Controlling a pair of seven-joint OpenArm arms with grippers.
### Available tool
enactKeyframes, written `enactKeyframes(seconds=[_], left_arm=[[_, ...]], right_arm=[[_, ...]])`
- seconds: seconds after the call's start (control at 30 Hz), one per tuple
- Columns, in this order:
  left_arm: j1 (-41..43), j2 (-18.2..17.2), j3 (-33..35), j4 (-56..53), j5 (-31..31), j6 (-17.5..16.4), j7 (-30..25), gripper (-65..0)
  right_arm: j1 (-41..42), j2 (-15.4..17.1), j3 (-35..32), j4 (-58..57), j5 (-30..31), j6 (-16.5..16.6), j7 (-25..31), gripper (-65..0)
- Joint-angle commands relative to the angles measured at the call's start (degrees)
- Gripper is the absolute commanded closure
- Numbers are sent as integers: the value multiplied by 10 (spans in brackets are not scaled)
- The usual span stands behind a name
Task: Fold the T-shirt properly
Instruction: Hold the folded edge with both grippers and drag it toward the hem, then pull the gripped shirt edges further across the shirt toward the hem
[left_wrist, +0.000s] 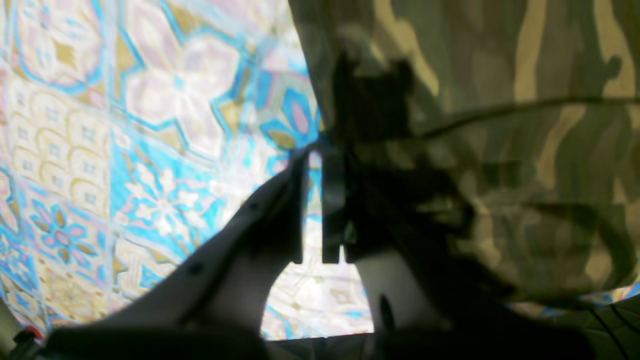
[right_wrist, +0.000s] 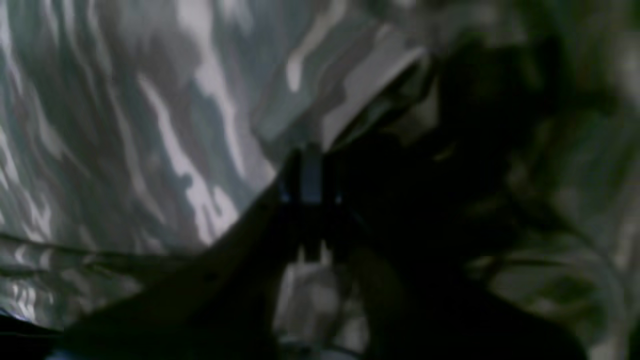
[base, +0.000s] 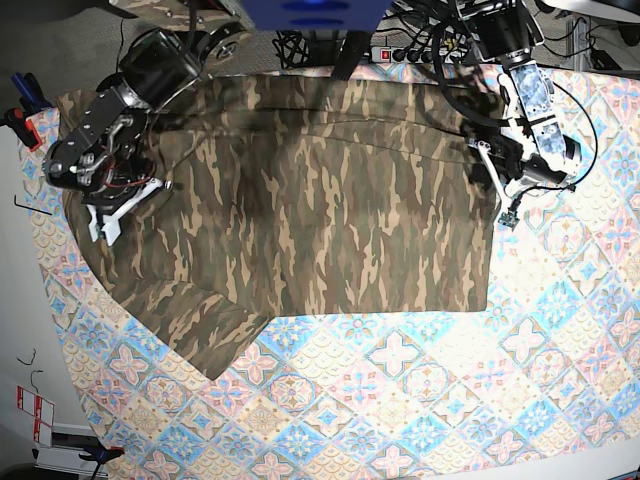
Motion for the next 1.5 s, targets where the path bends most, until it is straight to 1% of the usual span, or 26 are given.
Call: enactKeyframes(seconds=[0.0,0.13,0.17,0.23,0.3,0.33,0.37,0.4,0.47,0.5,0.57,0.7,0.77,1.1,1.17,1.23,1.3,1.33,1.4,1.47], left_arm=[[-1,-5,-1,10,-2,3,-2,-31],[5,-5,-1,11,3,3,-2,-39],[10,-5,-1,11,3,3,-2,-50],[14,-5,-2,12,3,3,-1,-137],[25,-5,-4,13,-1,3,-1,-252],[29,-6,-4,20,-3,3,-1,-299],[32,-6,-4,32,-3,3,-1,-339],[41,-5,-4,45,-4,3,-1,-356],[51,-3,-4,68,-6,3,-2,-343],[52,3,-4,72,-9,3,-2,-333],[52,5,-4,68,-14,3,-2,-324],[51,8,-1,37,-17,3,-3,-321],[51,15,-1,24,-18,3,-4,-321],[51,17,-1,20,-32,3,-4,-315],[50,18,-1,19,-32,3,-4,-277],[44,18,-1,8,-32,3,-4,-199],[27,18,-1,-27,-32,3,-4,-129],[19,17,-1,-48,-32,3,-4,-114],[0,15,-1,-92,-32,3,-5,-108],[-7,14,-1,-111,-32,3,-6,-104]], right_arm=[[9,2,-8,12,5,2,4,-9],[8,7,-22,6,5,2,8,-8],[7,7,-23,6,5,2,8,-8],[7,7,-24,6,5,2,8,-8],[7,7,-25,6,5,2,8,-8],[7,7,-25,6,5,2,8,-8],[7,7,-25,6,5,2,8,-8],[7,7,-27,6,5,2,8,-8],[7,8,-36,6,5,2,8,-8],[6,14,-41,6,5,2,8,-7],[6,16,-46,6,5,2,8,-7],[6,16,-46,7,5,2,8,-7],[6,17,-46,8,5,2,8,-7],[5,18,-46,11,5,2,8,-7],[5,18,-46,11,5,2,8,-7],[5,18,-46,11,5,2,8,-7],[5,18,-46,11,5,2,8,-7],[5,18,-46,11,5,2,8,-7],[5,18,-46,11,5,2,8,-7],[5,18,-46,12,5,2,14,-7]])
